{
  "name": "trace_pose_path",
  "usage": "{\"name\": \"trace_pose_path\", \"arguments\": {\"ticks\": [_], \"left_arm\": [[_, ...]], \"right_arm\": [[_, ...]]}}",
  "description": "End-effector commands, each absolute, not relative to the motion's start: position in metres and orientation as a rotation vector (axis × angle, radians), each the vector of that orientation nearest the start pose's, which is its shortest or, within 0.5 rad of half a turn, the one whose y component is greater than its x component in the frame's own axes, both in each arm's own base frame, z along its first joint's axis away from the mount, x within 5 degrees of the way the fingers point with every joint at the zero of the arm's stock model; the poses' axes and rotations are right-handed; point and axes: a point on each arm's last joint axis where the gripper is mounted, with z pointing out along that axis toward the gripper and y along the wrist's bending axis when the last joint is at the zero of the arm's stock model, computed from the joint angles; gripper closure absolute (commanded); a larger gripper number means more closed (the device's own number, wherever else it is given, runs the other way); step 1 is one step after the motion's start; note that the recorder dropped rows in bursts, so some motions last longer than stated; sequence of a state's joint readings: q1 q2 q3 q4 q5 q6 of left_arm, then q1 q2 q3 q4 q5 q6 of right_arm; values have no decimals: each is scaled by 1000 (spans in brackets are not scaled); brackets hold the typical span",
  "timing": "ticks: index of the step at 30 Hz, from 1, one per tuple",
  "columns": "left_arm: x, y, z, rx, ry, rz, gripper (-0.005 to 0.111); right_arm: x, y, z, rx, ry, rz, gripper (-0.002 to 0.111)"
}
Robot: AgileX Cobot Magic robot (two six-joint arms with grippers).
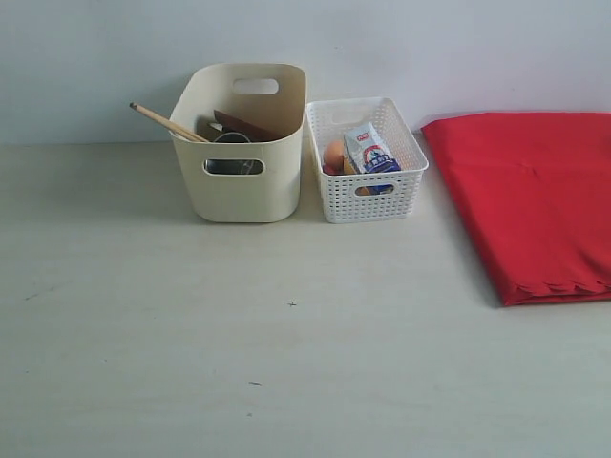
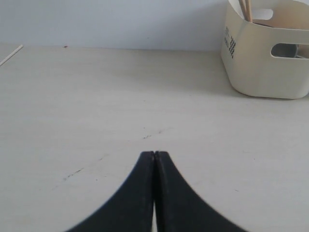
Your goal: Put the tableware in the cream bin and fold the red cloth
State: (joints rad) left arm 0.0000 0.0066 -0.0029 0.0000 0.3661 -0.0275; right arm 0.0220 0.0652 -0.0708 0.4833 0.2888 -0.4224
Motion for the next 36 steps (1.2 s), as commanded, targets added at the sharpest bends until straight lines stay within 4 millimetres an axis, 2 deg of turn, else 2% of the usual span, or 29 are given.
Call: {"name": "trace_pose_path", "arguments": {"ticks": [1, 4, 9, 36], "left_arm": [[53, 0, 181, -25, 1837, -22, 107], [53, 0, 181, -25, 1837, -22, 107], [53, 0, 181, -25, 1837, -22, 107], [53, 0, 181, -25, 1837, -22, 107]], "right_arm": [[55, 12, 199, -78, 1718, 147, 108], [55, 10, 191, -91, 1736, 97, 108], [54, 1, 185, 4, 1800, 37, 108], [54, -1, 186, -23, 1788, -19, 108]]}}
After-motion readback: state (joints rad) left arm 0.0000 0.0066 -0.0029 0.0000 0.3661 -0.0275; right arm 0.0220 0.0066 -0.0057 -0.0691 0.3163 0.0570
